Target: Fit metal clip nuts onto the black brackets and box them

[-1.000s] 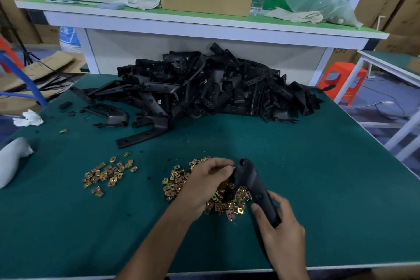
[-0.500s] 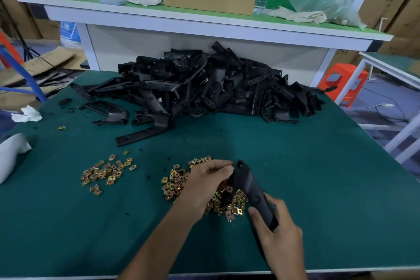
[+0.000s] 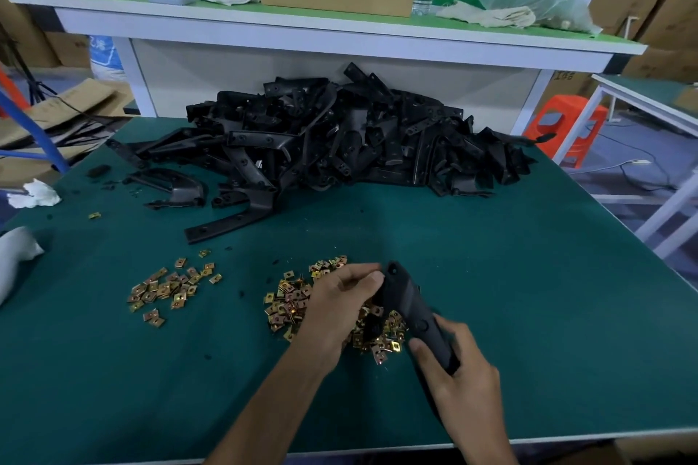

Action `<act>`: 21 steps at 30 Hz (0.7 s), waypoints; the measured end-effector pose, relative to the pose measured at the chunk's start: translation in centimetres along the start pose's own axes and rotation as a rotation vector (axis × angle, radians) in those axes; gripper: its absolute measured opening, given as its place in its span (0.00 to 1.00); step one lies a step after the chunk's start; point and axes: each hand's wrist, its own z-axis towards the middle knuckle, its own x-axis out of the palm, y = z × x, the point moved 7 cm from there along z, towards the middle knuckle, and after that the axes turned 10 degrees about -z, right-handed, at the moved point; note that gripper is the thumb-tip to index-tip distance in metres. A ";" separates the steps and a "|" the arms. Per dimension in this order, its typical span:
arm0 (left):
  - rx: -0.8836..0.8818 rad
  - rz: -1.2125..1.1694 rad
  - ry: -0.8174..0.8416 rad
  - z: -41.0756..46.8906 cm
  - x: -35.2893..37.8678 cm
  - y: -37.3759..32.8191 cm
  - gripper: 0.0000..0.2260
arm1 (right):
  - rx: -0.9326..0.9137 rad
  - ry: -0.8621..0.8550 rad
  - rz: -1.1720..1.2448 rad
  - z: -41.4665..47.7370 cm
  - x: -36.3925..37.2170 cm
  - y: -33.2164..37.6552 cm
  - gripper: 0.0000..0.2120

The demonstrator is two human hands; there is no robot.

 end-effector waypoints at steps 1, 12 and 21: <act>0.014 0.007 0.025 -0.1 0.1 -0.1 0.06 | 0.004 0.000 0.002 0.0 0.0 -0.1 0.14; -0.025 0.020 -0.018 0.4 -1.0 -1.4 0.04 | -0.026 0.029 0.023 -0.2 0.4 0.4 0.16; 0.020 0.029 -0.006 -0.3 0.1 -1.4 0.04 | 0.029 0.008 0.149 0.0 -0.1 0.0 0.14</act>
